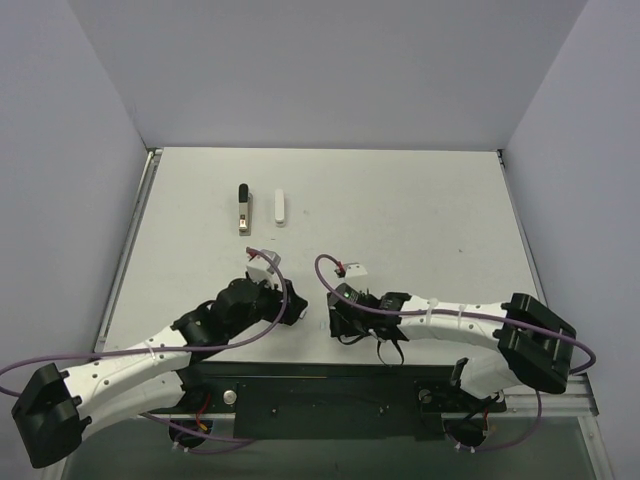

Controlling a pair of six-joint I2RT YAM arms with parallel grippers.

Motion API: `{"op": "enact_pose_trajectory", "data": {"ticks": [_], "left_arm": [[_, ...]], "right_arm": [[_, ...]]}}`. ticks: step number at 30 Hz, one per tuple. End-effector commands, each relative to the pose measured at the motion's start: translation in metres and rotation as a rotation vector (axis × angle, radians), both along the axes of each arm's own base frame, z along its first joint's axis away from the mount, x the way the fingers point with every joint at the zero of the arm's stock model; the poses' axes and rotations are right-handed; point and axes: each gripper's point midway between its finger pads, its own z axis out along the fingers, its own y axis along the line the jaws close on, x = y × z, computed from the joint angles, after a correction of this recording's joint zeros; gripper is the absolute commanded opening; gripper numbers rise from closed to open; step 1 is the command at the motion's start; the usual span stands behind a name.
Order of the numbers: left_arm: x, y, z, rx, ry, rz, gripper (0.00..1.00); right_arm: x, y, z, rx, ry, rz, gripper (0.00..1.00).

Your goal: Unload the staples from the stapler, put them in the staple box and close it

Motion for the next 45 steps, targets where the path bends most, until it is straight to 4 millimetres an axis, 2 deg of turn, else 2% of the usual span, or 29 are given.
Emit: {"op": "enact_pose_trajectory", "data": {"ticks": [1, 4, 5, 8, 10, 12, 14, 20, 27, 34, 38, 45], "left_arm": [[-0.001, 0.003, 0.008, -0.035, -0.019, 0.018, 0.77], [-0.003, 0.006, 0.014, -0.061, -0.035, 0.021, 0.77], [-0.006, 0.010, 0.007, -0.038, -0.014, 0.026, 0.77], [-0.009, 0.017, 0.010, -0.053, -0.025, 0.041, 0.77], [-0.010, 0.024, 0.011, -0.061, -0.029, 0.062, 0.77], [-0.012, 0.032, 0.008, -0.065, -0.016, 0.098, 0.77], [-0.011, 0.041, 0.007, -0.073, -0.011, 0.147, 0.77], [-0.012, 0.060, 0.002, -0.101, 0.006, 0.238, 0.77], [-0.013, 0.067, 0.006, -0.144, -0.014, 0.264, 0.77], [-0.014, 0.070, 0.005, -0.150, -0.014, 0.274, 0.77], [-0.014, 0.069, 0.004, -0.154, -0.012, 0.272, 0.77], [-0.014, 0.068, 0.005, -0.164, -0.023, 0.268, 0.77]], "right_arm": [[0.004, 0.019, 0.013, 0.023, -0.049, -0.027, 0.47], [0.007, 0.030, 0.016, 0.024, -0.071, -0.004, 0.48], [0.009, 0.037, 0.021, 0.032, -0.082, 0.013, 0.49], [0.014, 0.044, 0.024, 0.003, -0.108, 0.075, 0.50], [0.016, 0.047, 0.026, -0.010, -0.124, 0.110, 0.54], [0.017, 0.051, 0.027, -0.021, -0.126, 0.159, 0.61], [0.016, 0.056, 0.025, -0.038, -0.116, 0.236, 0.64], [0.014, 0.070, 0.033, -0.072, -0.135, 0.488, 0.66], [0.011, 0.078, 0.025, -0.106, -0.131, 0.724, 0.66], [0.025, 0.089, 0.020, -0.082, -0.191, 0.757, 0.65], [0.028, 0.094, 0.015, -0.040, -0.163, 0.772, 0.64], [0.034, 0.095, 0.000, -0.064, -0.132, 0.766, 0.62]]}}
